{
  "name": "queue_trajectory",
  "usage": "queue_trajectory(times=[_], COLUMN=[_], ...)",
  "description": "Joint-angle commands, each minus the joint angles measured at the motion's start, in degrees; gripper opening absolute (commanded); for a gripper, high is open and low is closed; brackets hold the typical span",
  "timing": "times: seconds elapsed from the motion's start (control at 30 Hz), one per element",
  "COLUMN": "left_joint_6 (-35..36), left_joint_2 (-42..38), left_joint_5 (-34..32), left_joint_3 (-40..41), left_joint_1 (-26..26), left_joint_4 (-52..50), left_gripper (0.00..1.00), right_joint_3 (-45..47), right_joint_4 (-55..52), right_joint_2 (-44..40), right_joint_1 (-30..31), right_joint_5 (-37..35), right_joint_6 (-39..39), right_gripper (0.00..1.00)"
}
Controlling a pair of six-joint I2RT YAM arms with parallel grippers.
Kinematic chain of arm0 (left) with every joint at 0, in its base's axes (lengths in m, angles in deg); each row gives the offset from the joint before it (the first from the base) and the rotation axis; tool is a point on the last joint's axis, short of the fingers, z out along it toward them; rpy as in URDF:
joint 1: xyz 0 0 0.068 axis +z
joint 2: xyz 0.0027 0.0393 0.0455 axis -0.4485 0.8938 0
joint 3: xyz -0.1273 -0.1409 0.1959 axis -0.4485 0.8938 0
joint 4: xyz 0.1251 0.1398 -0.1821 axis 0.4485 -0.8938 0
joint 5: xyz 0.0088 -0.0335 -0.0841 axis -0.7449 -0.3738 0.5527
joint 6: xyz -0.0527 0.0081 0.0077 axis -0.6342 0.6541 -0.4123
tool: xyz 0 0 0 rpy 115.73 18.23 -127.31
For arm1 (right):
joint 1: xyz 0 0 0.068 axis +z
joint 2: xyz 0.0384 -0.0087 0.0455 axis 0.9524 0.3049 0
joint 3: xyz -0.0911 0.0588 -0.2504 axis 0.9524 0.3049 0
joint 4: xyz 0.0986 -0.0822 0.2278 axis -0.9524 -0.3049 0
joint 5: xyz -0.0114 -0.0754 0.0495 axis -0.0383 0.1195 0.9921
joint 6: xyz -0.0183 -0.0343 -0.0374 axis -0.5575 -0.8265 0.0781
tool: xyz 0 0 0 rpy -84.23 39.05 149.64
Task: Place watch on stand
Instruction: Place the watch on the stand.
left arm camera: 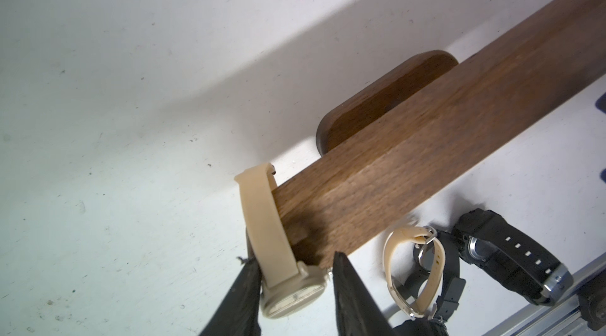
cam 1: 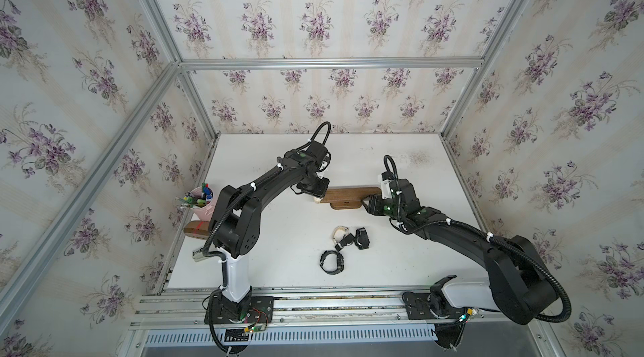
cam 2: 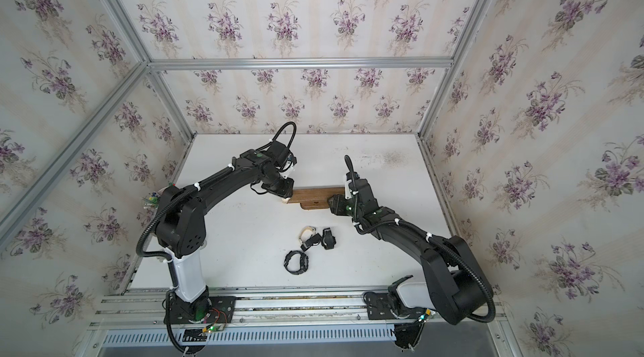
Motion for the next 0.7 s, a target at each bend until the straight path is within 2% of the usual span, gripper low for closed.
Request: queue_trajectory(times=[0.0, 0.13, 0.4, 0.67], left_joint_6=[-0.66, -0.84, -0.92, -1.03], left_joint_2=[0.28, 0.36, 0.72, 0.72], left_joint_5=[1.24, 0.90, 1.05, 1.17], left_joint_3=[-0.21, -0.23, -0.35, -0.59], left_joint_1=[-0.04, -0.02, -0.02, -0.21], left_joint_4=[0.84, 0.93, 1.09, 1.16], left_gripper=[0.38, 0.38, 0.38, 0.38], right_joint_3=[-0.40, -1.38, -2.64, -2.86], right_joint_4=[1.35, -1.12, -3.84, -1.87], right_joint_2=[0.20, -0.39, -1.73, 2.30], right_joint_1=[0.00, -0.53, -6.77, -7.82], right_joint_5=[-0.66, -2.40, -1.38, 2.37], right_joint_6=[0.26, 0.37, 0.04, 0.73], right_gripper=[0.53, 0.58, 0.69, 0.66])
